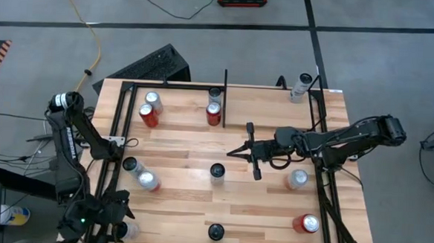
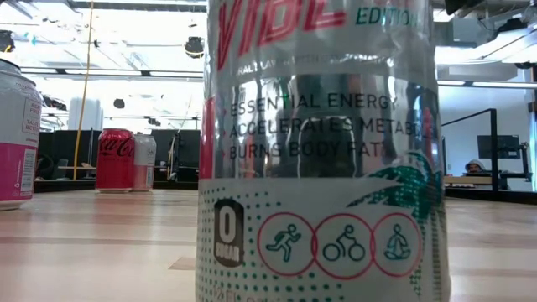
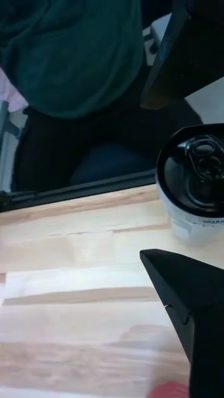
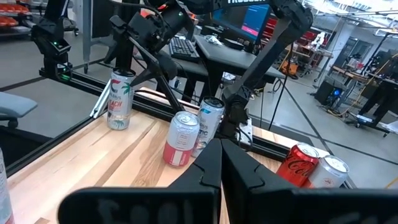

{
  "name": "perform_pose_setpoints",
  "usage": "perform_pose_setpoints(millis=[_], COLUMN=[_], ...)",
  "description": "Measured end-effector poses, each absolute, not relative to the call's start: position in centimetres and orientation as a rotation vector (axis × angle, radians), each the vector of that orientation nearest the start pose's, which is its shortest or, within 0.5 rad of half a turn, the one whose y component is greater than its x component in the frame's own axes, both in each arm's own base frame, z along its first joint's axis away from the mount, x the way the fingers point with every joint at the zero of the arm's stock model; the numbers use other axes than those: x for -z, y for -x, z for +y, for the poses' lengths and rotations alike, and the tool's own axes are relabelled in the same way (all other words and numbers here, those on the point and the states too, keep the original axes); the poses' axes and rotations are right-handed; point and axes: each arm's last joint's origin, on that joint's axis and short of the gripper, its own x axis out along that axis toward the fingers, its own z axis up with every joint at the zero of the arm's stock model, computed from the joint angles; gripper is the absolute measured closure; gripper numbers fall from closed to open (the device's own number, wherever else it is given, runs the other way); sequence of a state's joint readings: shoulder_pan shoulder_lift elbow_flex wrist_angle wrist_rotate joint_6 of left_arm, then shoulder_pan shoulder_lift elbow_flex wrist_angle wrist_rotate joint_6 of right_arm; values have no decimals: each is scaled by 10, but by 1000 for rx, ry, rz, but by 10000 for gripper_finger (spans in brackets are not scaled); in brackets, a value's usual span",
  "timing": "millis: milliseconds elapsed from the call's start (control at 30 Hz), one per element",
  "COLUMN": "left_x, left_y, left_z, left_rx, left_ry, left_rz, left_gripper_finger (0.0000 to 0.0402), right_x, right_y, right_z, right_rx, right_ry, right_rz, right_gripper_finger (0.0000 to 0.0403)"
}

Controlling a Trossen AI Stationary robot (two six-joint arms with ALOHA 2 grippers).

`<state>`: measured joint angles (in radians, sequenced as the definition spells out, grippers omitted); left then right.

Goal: Place canned beverage on shelf
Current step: Put the black pink soda can on the shelf

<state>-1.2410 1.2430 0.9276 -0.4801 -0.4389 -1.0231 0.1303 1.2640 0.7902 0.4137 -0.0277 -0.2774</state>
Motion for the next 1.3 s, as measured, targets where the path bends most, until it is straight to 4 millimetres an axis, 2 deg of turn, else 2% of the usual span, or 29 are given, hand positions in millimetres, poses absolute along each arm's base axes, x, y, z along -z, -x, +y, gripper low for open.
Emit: perform_pose_setpoints(millis=[267,533,733,1033,1300], left_x=[-266,-264,-257,-241,-240], left_y=[-102,-100,-99,-100,-100], left_z=[-232,-231,-229,-237,-237], left_rx=[404,384,350,357,345], left_ry=[406,418,423,381,396], left_rz=[927,957,988,1045,1057], left_gripper_finger=[28,28,28,28,29], right_x=[-291,-291,-291,-291,-291], right_y=[-280,-280,-280,-280,-281], right_z=[37,37,37,31,29], right_rx=[-165,-163,-161,-141,-135], right_ry=[281,295,299,300,298], right_rz=[38,37,36,37,39], right_gripper_finger=[376,376,376,376,376])
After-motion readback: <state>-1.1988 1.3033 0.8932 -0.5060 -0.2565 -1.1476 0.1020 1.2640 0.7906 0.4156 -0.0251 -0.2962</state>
